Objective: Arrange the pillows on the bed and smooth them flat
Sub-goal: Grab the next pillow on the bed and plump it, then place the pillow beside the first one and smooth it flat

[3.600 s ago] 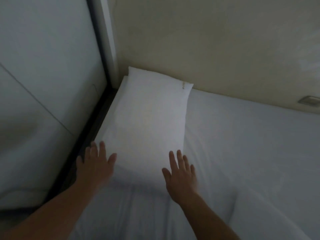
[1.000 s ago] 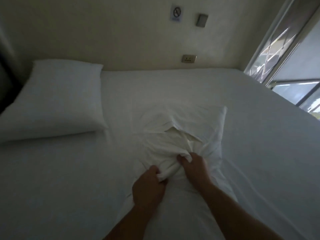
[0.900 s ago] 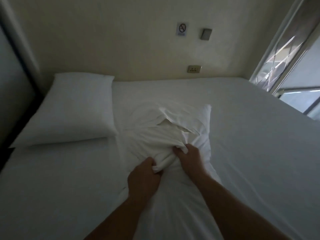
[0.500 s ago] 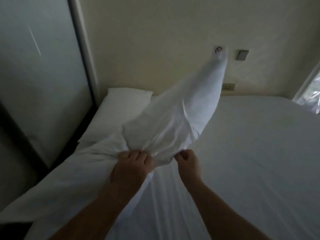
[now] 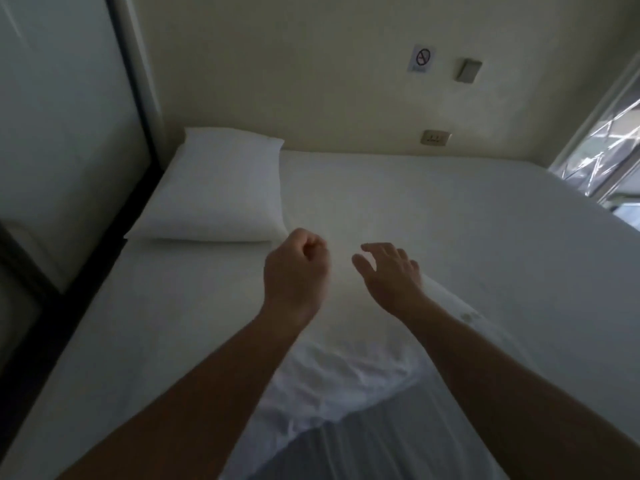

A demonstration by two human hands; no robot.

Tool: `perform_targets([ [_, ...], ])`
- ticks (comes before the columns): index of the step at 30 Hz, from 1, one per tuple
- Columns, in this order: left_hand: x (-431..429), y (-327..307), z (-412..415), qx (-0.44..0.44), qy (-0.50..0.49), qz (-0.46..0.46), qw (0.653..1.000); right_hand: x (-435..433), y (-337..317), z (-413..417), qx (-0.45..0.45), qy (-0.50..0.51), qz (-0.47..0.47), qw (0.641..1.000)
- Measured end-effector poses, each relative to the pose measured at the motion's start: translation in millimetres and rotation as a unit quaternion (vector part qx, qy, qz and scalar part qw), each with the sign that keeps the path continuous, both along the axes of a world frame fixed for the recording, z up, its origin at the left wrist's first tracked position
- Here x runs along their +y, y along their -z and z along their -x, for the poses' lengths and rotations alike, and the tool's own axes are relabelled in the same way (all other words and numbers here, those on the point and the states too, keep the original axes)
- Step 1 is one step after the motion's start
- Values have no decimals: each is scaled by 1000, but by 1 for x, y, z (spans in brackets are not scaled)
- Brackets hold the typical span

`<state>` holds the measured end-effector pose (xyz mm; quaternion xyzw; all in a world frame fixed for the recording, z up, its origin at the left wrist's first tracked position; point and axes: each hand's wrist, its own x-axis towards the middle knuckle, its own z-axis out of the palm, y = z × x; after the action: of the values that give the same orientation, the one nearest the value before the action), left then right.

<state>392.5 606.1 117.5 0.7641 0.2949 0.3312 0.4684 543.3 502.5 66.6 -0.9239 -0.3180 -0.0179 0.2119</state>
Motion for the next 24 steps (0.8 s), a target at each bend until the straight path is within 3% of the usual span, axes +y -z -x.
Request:
perform_targets([
  [2,17,18,2,217,26,-127,967,-27,37,5,90,-17,118,989],
  [4,22,62,23,427,70,-145,890,-48,75,20,147,-37,190,970],
  [6,14,114,54,517,80,-123,843,-55,98,31,111,-39,202,972],
  [11,18,170,63,506,22,-117,854,-17,101,27,4,-108,128,986],
  [14,22,185,55,492,15,-160,856,8,121,34,-3,-167,157,973],
  [18,20,217,51,491,2,-176,853,9,160,27,-10,-137,187,973],
  [24,33,231,46,502,25,-191,843,20,158,-19,-43,-89,196,976],
])
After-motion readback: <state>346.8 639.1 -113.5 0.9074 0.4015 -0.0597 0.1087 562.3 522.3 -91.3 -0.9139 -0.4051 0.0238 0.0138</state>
